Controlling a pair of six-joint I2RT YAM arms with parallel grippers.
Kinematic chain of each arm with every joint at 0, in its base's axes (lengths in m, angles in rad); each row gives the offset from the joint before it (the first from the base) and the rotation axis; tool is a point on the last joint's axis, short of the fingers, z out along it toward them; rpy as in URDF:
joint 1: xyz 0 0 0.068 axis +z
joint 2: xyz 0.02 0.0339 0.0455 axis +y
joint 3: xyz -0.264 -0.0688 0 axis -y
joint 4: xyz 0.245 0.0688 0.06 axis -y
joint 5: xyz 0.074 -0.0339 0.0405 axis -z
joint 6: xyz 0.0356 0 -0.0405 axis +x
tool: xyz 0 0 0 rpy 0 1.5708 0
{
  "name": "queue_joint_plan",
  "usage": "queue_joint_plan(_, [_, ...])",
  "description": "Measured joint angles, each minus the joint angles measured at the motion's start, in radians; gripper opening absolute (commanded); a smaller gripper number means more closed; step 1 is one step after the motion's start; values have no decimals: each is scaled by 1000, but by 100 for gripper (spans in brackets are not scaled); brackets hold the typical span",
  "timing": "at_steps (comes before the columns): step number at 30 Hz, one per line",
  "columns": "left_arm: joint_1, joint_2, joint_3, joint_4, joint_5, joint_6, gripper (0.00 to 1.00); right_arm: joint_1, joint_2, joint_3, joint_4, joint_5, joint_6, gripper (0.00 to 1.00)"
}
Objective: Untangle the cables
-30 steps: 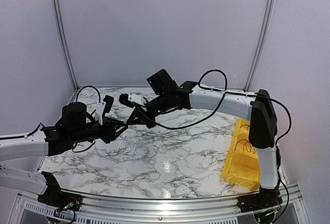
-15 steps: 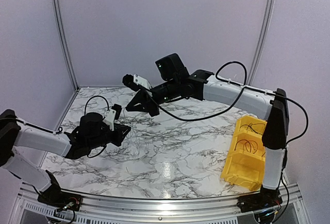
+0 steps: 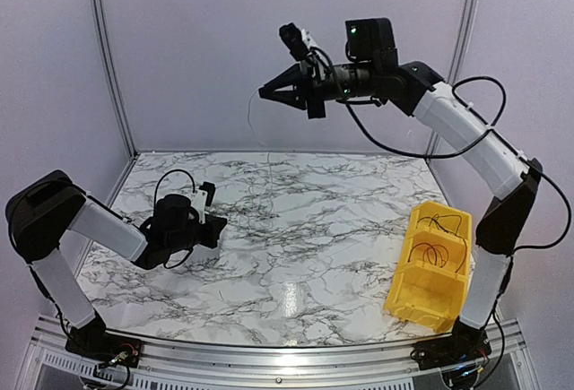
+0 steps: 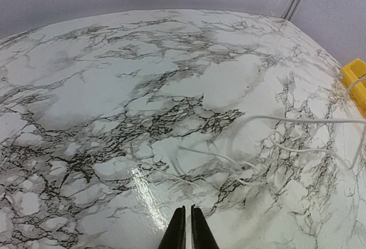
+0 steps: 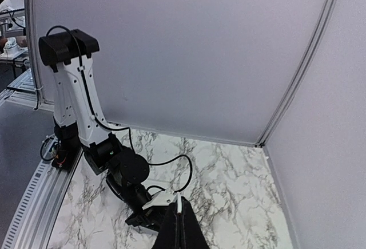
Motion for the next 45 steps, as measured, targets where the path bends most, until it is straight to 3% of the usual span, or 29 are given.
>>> queue_joint_plan(5, [49, 0, 0, 10, 8, -40, 9, -47, -61, 107, -29, -9, -9, 0])
queue_joint_plan(12, [47, -44, -14, 18, 56, -93, 39, -63, -141, 28, -19, -9, -15, 0])
queue_joint_plan(16, [-30, -168, -67, 48, 77, -79, 56, -63, -132, -67, -17, -6, -10, 0])
queue_joint_plan(20, [-105, -294, -102, 81, 105, -85, 65, -63, -114, -122, -16, -5, 0, 0])
queue_joint_plan(27, [-123, -336, -104, 115, 164, -183, 66, -63, -113, -142, 8, -6, 16, 0])
queue_joint_plan(38, [-151, -136, 39, 121, 264, -300, 64, -63, -103, -154, 45, -9, 37, 0])
queue_joint_plan(45, [-181, -100, 64, 122, 278, -343, 59, -61, -103, -192, 52, -8, 37, 0])
